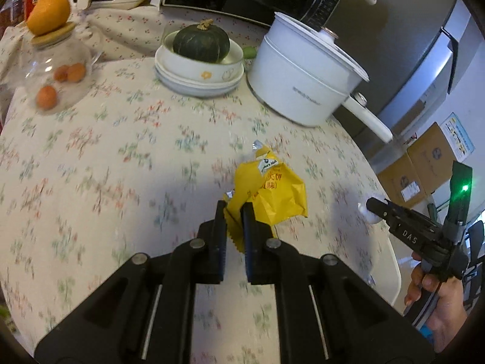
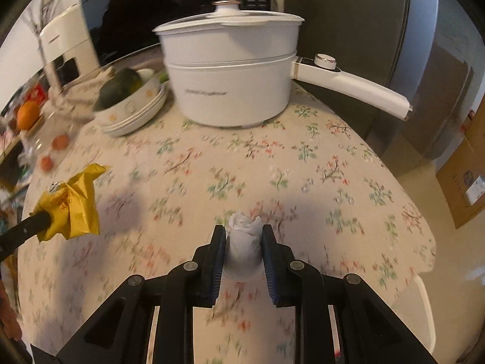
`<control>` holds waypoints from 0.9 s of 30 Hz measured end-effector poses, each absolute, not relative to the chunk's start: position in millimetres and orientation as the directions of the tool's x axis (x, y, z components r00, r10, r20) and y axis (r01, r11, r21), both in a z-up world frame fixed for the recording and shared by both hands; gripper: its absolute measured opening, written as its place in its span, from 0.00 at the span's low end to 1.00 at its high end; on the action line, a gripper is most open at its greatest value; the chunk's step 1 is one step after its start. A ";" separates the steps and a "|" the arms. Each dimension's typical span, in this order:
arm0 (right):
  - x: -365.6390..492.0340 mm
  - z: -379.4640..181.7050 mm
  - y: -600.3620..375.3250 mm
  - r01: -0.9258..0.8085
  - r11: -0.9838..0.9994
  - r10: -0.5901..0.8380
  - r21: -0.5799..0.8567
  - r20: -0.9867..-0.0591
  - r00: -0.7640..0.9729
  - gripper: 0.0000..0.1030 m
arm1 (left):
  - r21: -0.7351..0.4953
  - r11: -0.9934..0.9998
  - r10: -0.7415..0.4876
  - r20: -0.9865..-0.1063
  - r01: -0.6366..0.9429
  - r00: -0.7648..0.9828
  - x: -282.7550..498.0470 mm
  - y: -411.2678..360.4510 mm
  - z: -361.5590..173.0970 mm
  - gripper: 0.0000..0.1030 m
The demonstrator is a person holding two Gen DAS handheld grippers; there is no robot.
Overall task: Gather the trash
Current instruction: 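Carry the tissue ball to the bin and open the right tool while the left tool drops the wrapper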
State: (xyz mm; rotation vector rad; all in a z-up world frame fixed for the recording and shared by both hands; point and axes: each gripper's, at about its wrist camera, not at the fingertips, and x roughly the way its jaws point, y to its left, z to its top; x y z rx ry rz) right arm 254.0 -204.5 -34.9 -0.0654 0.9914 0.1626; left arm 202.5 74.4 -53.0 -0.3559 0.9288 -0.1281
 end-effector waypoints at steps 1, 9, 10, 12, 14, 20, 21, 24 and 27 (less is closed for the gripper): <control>246.7 -32.4 -203.8 -0.172 0.985 0.105 0.013 -0.839 0.534 0.24 | -0.356 0.933 -0.261 -0.762 -0.047 0.593 195.7 73.7 -51.8 0.10; 195.6 -13.0 -212.4 -0.196 0.981 0.113 0.007 -0.837 0.535 0.24 | -0.347 0.938 -0.282 -0.758 0.003 0.588 144.8 47.9 -33.6 0.10; 189.8 -9.9 -216.6 -0.193 0.981 0.103 -0.004 -0.837 0.538 0.24 | -0.340 0.940 -0.286 -0.756 0.019 0.588 139.2 41.6 -30.9 0.10; 178.8 -3.4 -225.9 -0.190 0.981 0.087 -0.023 -0.831 0.549 0.24 | -0.331 0.942 -0.294 -0.753 0.047 0.589 132.3 31.4 -27.4 0.10; 172.4 1.1 -236.1 -0.184 0.983 0.079 -0.029 -0.830 0.552 0.24 | -0.319 0.944 -0.305 -0.752 0.082 0.585 127.1 18.6 -24.8 0.10; 159.8 1.0 -280.6 -0.130 0.990 0.022 -0.056 -0.846 0.532 0.24 | -0.297 0.938 -0.346 -0.760 0.181 0.549 123.0 -27.2 -28.3 0.10; 157.3 -1.8 -291.8 -0.116 0.991 0.006 -0.064 -0.853 0.522 0.24 | -0.297 0.933 -0.359 -0.763 0.202 0.538 122.9 -38.6 -30.3 0.10; 152.9 -7.3 -314.5 -0.086 0.994 -0.016 -0.069 -0.864 0.503 0.24 | -0.293 0.919 -0.391 -0.769 0.265 0.506 122.5 -70.9 -34.8 0.10; 147.2 -13.8 -341.9 -0.057 0.996 -0.035 -0.072 -0.872 0.488 0.24 | -0.283 0.896 -0.424 -0.771 0.341 0.475 119.6 -109.3 -38.0 0.10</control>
